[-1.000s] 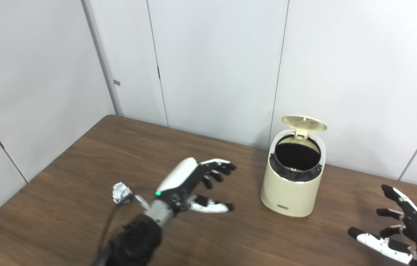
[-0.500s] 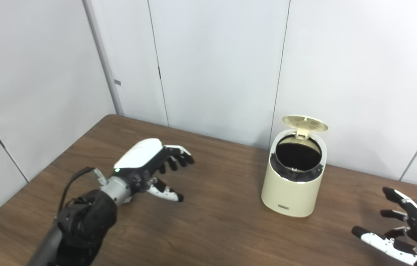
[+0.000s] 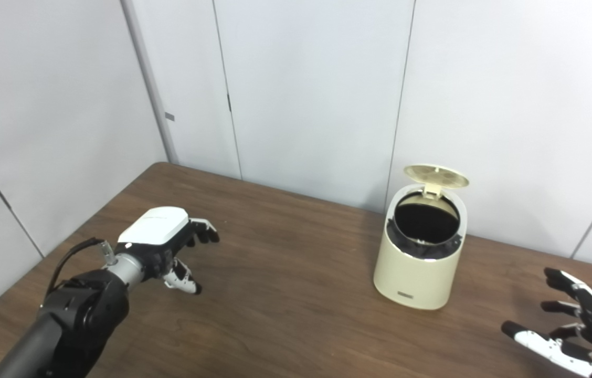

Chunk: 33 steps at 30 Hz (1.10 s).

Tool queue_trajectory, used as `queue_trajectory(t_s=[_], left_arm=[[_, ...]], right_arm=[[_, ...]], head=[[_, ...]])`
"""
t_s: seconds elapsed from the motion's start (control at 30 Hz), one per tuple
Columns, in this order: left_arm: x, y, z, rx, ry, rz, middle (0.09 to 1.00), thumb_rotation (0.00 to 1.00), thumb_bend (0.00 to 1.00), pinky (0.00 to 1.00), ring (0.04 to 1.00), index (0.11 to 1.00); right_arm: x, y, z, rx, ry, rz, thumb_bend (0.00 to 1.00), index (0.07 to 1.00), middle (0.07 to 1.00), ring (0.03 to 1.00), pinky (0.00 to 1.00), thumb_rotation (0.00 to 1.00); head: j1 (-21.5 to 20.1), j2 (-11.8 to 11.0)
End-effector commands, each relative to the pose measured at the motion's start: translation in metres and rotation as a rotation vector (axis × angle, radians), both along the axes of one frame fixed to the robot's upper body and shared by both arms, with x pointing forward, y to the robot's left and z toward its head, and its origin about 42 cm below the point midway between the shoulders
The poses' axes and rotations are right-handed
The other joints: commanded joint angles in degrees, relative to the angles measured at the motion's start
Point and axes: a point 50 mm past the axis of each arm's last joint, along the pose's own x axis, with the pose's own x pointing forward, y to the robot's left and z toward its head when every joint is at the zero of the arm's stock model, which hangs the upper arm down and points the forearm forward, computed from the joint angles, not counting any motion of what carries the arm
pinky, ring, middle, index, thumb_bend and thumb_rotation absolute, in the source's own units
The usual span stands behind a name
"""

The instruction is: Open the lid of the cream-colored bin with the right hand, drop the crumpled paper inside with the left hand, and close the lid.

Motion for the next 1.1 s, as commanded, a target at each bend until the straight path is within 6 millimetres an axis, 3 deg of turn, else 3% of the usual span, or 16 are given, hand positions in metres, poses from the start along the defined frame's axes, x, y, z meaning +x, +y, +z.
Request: queue_trajectory(t_s=[0.0,0.23,0.6,1.07], left_arm=[[0.0,0.013,0.013,0.081,-0.017,0.038,0.738,0.0,0.84,0.52,0.671,0.768],[-0.001,0.023,0.008,0.126,0.006,0.079,0.76,0.0,0.88,0.53,0.702,0.78],[0.003,0.032,-0.006,0.14,0.043,0.126,0.79,0.0,0.86,0.56,0.737,0.794],[0.01,0.024,-0.026,0.09,0.032,0.1,0.775,0.0,0.82,0.54,0.719,0.771]], right_arm=[[0.009,-0.001,0.025,-0.02,-0.106,0.018,0.71,0.832,0.831,0.699,0.41,0.35],[0.009,-0.003,0.025,-0.008,-0.105,0.025,0.73,0.846,0.823,0.681,0.39,0.39],[0.007,-0.003,0.026,-0.028,-0.107,0.02,0.74,0.833,0.815,0.666,0.36,0.4],[0.003,-0.002,0.023,-0.071,-0.118,0.024,0.75,0.825,0.829,0.667,0.34,0.39]], head=[[0.1,0.1],[0.3,0.2],[0.2,0.6],[-0.2,1.2]])
